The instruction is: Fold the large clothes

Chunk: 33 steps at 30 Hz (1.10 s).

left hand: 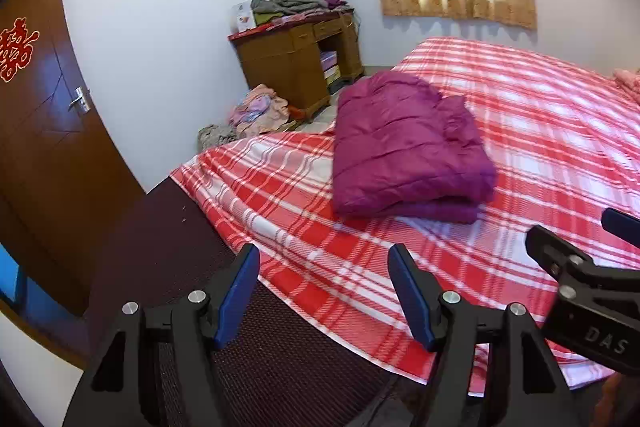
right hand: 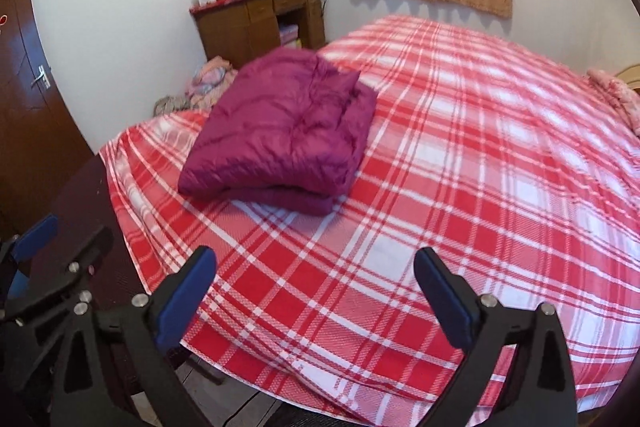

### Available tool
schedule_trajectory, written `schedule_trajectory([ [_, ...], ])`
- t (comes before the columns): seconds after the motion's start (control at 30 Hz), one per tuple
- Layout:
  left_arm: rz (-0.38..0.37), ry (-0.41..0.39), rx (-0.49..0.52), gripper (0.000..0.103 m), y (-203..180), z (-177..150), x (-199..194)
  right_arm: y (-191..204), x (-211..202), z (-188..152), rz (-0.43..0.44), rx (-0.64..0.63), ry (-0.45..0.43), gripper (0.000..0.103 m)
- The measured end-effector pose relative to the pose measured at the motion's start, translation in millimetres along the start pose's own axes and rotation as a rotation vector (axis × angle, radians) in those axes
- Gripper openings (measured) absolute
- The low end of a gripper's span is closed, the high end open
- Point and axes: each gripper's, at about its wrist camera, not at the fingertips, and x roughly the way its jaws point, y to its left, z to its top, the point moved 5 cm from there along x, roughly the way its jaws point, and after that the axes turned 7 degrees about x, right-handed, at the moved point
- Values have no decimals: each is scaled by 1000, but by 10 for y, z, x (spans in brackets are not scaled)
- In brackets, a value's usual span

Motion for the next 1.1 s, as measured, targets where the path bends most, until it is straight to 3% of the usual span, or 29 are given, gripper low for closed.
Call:
schedule_trajectory([
  [0.17,-22,-118,-22,68,7,190,-455,-35,-371,182,1,19,-130,102],
  [0.27,-3,-191,-22,78,20,267,-712,-34,-626,280,-30,10,-231,103],
  [0.53,14,-352,-51,83,118,423,-1251,-26,-1283,424,-58,3,-504,103],
  [0.6,27,-387,-64,89,145,430,-1379,-39,-1387,426,-63,2,-554,103],
  [0.83,39,-491,-107,95,224,458,-1677,-108,-1576,430,-47,25,-653,103],
  [1.1,26,-503,-106,96,194,452,-1753,-127,-1616,414,-35,30,-677,103],
])
